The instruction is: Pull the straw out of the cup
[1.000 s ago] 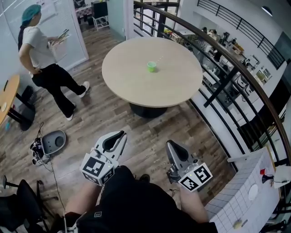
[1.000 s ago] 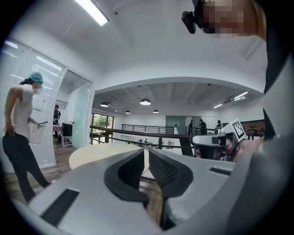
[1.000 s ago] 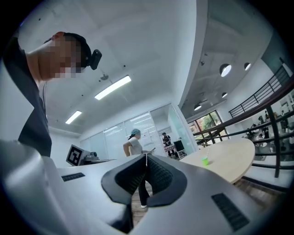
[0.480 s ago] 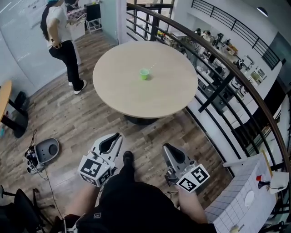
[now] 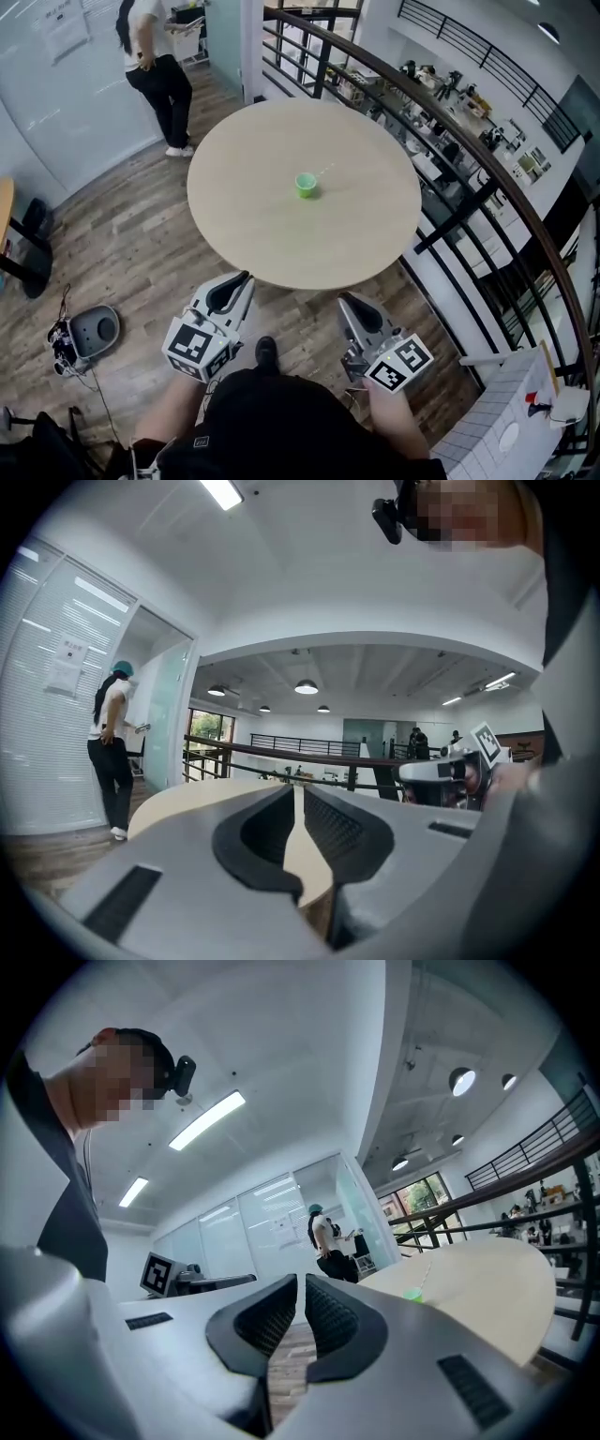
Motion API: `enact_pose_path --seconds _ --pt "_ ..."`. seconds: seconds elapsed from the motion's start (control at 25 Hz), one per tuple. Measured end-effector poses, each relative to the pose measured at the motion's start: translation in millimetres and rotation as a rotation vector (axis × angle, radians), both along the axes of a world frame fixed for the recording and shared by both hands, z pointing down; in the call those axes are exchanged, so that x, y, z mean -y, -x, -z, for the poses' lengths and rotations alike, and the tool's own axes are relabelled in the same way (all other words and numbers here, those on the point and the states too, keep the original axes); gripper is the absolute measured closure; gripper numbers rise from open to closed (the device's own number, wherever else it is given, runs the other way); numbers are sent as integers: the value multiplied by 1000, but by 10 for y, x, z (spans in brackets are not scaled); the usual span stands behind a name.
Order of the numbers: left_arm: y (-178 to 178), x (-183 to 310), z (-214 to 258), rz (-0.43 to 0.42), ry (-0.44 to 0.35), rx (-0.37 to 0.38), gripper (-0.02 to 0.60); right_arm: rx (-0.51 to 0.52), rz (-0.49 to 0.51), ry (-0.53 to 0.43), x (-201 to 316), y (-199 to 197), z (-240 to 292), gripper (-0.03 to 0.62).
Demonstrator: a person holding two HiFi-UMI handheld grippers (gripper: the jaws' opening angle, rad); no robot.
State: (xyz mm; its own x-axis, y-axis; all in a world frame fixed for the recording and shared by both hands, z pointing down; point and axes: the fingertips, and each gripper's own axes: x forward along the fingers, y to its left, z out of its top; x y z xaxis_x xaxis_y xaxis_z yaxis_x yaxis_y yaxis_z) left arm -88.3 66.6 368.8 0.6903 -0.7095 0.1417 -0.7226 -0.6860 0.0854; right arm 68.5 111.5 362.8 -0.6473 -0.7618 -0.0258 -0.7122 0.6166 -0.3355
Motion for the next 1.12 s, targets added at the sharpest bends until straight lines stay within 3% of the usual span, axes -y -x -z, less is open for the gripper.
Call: enact_pose_path --seconds 0.48,0.68,0.96,1.12 --pt "123 1205 -56 -55 26 5 545 -21 -36 69 1112 91 -124 568" --pt "-37 1519 -187 -76 64 0 545 -25 -36 100 1478 -23 -222 568" --pt "-376 2023 -298 -43 86 4 545 -17 16 107 2081 -362 -332 565" --pt "-508 2165 -345 -21 81 8 545 4 64 116 2301 -460 -452 513"
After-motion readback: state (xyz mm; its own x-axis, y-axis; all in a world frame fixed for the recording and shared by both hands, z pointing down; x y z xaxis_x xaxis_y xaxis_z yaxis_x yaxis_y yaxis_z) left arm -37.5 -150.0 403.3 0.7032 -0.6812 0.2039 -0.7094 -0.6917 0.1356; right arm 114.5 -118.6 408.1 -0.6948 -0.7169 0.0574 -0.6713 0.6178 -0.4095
